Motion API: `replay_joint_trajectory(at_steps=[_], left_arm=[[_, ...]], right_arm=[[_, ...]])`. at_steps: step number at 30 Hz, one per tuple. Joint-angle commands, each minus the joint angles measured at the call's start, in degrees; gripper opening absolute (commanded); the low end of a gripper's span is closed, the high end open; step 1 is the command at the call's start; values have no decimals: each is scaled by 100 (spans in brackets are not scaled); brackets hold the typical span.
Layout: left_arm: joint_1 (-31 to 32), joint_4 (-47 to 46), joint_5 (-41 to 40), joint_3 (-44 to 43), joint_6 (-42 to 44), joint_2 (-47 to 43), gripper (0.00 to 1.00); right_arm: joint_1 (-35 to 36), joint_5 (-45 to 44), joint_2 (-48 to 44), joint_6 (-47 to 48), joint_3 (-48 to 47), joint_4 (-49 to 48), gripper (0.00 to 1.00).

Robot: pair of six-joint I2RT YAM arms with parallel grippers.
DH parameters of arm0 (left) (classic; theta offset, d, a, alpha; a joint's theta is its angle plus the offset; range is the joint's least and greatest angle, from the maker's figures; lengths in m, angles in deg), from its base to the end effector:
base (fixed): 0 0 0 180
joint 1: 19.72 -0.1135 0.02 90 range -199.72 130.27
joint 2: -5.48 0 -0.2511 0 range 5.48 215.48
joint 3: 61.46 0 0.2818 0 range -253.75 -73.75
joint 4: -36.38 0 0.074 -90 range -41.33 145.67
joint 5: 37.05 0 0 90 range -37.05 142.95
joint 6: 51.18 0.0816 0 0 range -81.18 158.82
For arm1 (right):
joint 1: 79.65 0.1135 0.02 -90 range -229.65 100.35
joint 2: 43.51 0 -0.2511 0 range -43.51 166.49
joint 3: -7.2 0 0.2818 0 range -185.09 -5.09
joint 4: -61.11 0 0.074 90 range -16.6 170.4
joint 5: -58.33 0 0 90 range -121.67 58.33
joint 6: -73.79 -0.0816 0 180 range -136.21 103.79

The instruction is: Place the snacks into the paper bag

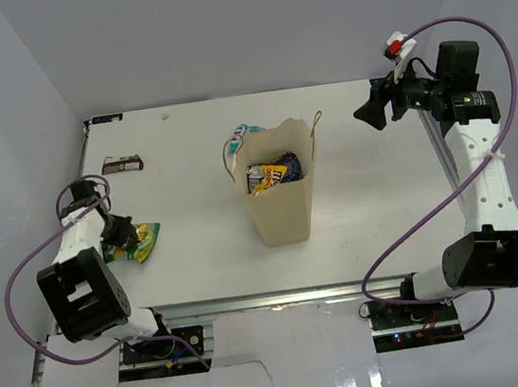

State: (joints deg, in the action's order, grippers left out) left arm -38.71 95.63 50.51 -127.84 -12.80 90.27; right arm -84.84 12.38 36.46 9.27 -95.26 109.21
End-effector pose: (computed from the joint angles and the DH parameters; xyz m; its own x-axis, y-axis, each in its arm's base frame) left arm 0.2805 0.1002 0.1226 -0.3119 -0.9356 -0.1653 -0.9313 0.3355 -0.1417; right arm 0.3599 0.0243 0.4112 -0.1480 -0.2970 -0.9433 -0.6902 0.7142 -0.1166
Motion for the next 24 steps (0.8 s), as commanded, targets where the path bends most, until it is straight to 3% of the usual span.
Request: replay_joint_trajectory(at_steps=[1, 5, 10, 18, 24], left_arm=[[-27, -757, 822, -189, 696, -874, 0], [184, -1126, 1683, -550, 1030, -1245, 0], [676, -2331, 2667, -936, 846, -1624, 0], [1685, -2665, 3547, -3762, 934, -826, 0], [2714, -2877, 4127, -5058, 925, -184, 0]], right_arm=[[-122, 262, -200, -148, 43, -154, 82], [-184, 323, -183, -209, 70, -154, 83], [-228, 350, -148, -262, 79, -162, 82], [-272, 279, -209, -350, 193, -259, 82], [-298, 192, -262, -315, 351, -294, 82]])
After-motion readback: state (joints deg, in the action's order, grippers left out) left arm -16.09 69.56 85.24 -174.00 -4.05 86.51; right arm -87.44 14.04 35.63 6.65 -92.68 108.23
